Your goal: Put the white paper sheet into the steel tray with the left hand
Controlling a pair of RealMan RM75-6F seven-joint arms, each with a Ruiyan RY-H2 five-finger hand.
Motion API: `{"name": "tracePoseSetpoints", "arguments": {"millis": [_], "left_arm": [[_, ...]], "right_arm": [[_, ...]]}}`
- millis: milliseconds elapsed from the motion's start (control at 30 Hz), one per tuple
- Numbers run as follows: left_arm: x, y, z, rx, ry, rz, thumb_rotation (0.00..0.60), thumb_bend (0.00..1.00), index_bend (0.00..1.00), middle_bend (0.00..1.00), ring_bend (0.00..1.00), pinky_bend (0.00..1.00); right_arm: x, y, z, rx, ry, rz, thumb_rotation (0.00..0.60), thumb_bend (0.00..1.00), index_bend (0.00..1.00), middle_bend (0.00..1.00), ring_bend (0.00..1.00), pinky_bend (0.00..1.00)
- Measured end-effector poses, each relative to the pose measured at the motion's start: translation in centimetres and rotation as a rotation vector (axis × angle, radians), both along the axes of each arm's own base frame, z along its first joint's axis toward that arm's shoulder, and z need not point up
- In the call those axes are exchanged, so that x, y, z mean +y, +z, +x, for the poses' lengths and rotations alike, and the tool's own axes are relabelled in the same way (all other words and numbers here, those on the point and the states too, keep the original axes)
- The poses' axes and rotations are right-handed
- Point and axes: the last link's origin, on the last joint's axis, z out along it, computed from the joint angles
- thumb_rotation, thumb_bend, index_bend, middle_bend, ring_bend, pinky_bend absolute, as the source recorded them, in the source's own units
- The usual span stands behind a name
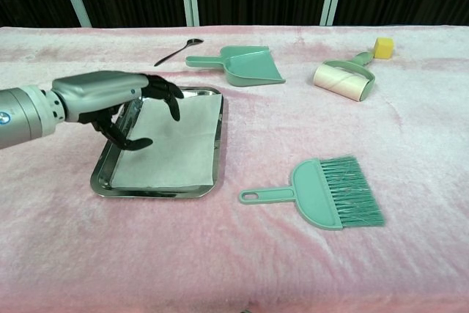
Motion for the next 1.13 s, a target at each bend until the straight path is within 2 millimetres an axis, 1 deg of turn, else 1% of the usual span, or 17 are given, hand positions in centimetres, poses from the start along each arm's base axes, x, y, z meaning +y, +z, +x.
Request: {"name": "tracePoseSetpoints", "arguments": {"millis": [133, 200, 233, 300, 367, 467, 533, 633, 833, 933, 1033, 1133], "left_arm": [[0.2, 2.8, 0.4, -0.003, -0.073, 0.115, 0.6, 0.38, 0.26, 0.1, 0.0, 0.01], [0.2, 4.3, 0.1, 0.005, -0.099, 0.172, 0.6, 0.38, 0.24, 0.1, 0.0, 0.01], [0.0, 5.4, -0.3, 0.014, -0.11, 0.209, 0.6, 0.38, 0.23, 0.1, 0.0, 0.01], [-0.4, 7.0, -1.3, 0.032, -0.109, 0.255, 0.6, 0.38, 0.21, 0.09, 0.0, 0.01], [-1.1, 8.5, -2.9, 0.062, -0.077, 0.288, 0.6, 0.38, 0.17, 0.08, 0.0, 0.01], [-2.2, 10.4, -5.4, 0.1, 0.02, 0.312, 0.6, 0.38, 0.12, 0.06, 0.0, 0.01], [-3.1, 11.4, -7.0, 0.113, 0.1, 0.321, 0.6, 0.38, 0.11, 0.05, 0.0, 0.01], [-4.3, 12.3, -8.6, 0.103, 0.186, 0.325, 0.6, 0.37, 0.11, 0.04, 0.0, 0.01], [-5.8, 13.9, -11.4, 0.021, 0.281, 0.342, 0.6, 0.37, 0.11, 0.04, 0.0, 0.0], [-6.6, 14.8, -12.8, -0.013, 0.298, 0.358, 0.6, 0.37, 0.11, 0.04, 0.0, 0.0], [-7.6, 15.6, -14.0, -0.012, 0.302, 0.376, 0.6, 0.37, 0.11, 0.04, 0.0, 0.0], [-8.2, 16.0, -14.5, -0.003, 0.303, 0.387, 0.6, 0.37, 0.11, 0.04, 0.0, 0.0]], "right_arm": [[0.0, 0.0, 0.0, 0.004, 0.004, -0.002, 0.6, 0.27, 0.04, 0.01, 0.1, 0.21], [0.0, 0.0, 0.0, 0.006, 0.005, -0.003, 0.6, 0.27, 0.04, 0.01, 0.1, 0.21], [0.0, 0.1, 0.0, 0.007, 0.005, -0.005, 0.6, 0.27, 0.04, 0.01, 0.1, 0.21], [-0.1, 0.1, 0.0, 0.009, 0.007, -0.005, 0.6, 0.27, 0.04, 0.01, 0.1, 0.21], [-0.1, 0.1, 0.1, 0.014, 0.012, -0.005, 0.6, 0.27, 0.04, 0.01, 0.1, 0.21], [-0.1, 0.1, 0.1, 0.023, 0.024, -0.006, 0.6, 0.27, 0.04, 0.01, 0.1, 0.21], [0.0, 0.1, 0.2, 0.028, 0.031, -0.007, 0.6, 0.27, 0.04, 0.01, 0.1, 0.21], [0.0, 0.1, 0.2, 0.033, 0.041, -0.01, 0.6, 0.27, 0.04, 0.01, 0.1, 0.21], [-0.1, 0.2, 0.4, 0.045, 0.072, -0.018, 0.6, 0.27, 0.04, 0.01, 0.1, 0.21], [-0.1, 0.2, 0.7, 0.067, 0.117, -0.015, 0.6, 0.27, 0.04, 0.01, 0.1, 0.2], [-0.1, 0.1, 0.9, 0.091, 0.17, -0.01, 0.6, 0.27, 0.04, 0.01, 0.1, 0.2], [-0.1, 0.0, 1.1, 0.102, 0.212, -0.01, 0.6, 0.27, 0.04, 0.01, 0.1, 0.19]]}}
